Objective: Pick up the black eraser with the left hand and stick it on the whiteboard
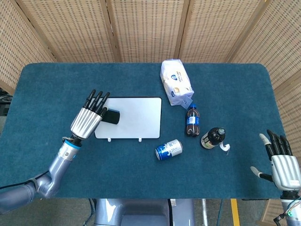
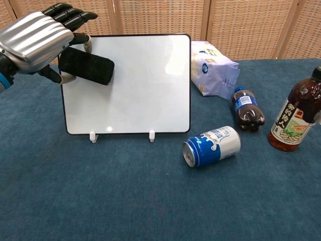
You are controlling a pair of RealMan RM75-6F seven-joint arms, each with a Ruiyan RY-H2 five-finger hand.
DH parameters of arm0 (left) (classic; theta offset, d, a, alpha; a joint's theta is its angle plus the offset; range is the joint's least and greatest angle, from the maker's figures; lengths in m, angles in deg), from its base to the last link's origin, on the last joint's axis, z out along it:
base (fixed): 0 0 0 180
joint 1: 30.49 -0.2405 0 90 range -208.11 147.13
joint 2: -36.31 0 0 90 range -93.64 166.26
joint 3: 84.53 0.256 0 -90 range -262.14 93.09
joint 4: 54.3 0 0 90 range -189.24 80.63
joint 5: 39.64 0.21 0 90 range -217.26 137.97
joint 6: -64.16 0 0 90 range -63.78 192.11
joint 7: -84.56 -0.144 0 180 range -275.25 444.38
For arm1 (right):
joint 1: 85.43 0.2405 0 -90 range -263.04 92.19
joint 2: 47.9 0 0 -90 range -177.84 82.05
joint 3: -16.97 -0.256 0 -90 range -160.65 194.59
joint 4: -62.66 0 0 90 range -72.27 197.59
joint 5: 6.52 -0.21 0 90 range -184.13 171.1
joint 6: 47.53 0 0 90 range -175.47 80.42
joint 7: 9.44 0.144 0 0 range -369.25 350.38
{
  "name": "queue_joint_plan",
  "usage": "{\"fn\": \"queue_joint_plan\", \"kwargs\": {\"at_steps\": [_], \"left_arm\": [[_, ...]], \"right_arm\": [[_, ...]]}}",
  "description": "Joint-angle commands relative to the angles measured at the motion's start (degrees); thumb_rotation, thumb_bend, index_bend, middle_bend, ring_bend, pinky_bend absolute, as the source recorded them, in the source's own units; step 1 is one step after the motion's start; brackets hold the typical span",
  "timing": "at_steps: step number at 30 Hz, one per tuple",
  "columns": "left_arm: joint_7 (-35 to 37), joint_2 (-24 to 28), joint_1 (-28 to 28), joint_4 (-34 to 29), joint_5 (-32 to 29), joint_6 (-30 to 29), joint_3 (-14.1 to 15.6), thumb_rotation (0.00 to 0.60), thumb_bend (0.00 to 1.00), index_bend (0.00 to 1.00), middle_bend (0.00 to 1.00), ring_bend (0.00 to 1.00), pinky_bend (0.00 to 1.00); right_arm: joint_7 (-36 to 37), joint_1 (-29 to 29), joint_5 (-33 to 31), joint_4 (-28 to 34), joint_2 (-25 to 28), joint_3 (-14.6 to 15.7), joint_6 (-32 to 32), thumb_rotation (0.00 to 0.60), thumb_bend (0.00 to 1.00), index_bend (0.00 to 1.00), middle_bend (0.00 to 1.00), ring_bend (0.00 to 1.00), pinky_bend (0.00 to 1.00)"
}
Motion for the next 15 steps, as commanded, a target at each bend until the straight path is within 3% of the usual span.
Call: {"fn": "queue_joint_plan", "kwargs": {"at_steps": [1, 15], "left_arm": [[-0.2, -0.3, 0.1, 0.1, 0.1, 0.0, 0.1, 0.57, 0.25, 0.43, 0.0, 0.0, 0.0], [-3.1, -0.7, 2.0, 6.2, 2.9, 1.0, 1.4, 0.57, 0.25, 0.43, 0.0, 0.0, 0.0]], "right_arm": [[0.0, -0.1, 0.0, 0.0, 0.0, 0.0, 0.2, 0.6, 0.0, 0.07, 0.0, 0.0, 0.0], [0.3, -0.3, 0.7, -0.2, -0.3, -0.2, 1.2, 0.6, 0.0, 0.07, 0.0, 0.0, 0.0]]}}
